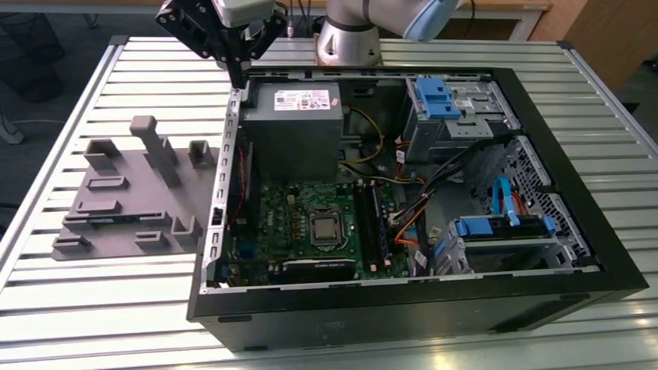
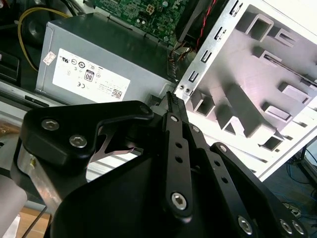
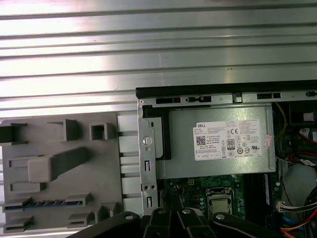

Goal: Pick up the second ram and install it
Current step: 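Reach for the second ram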

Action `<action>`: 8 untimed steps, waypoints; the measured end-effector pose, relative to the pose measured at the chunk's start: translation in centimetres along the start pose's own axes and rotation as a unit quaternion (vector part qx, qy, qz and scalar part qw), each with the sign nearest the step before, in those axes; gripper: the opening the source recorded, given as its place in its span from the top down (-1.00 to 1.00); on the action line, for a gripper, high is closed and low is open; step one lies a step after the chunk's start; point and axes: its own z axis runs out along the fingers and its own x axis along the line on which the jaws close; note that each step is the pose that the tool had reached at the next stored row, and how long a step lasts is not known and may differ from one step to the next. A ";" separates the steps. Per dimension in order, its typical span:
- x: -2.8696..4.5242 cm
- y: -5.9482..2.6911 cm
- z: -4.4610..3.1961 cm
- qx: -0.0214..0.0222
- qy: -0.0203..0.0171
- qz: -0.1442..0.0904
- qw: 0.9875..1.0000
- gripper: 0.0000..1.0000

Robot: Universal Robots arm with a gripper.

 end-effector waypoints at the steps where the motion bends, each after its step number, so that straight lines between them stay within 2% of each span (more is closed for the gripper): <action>1: 0.01 0.00 0.00 0.000 0.000 0.000 1.000 0.79; 8: 0.39 -0.03 -0.02 0.000 0.000 0.000 1.000 0.79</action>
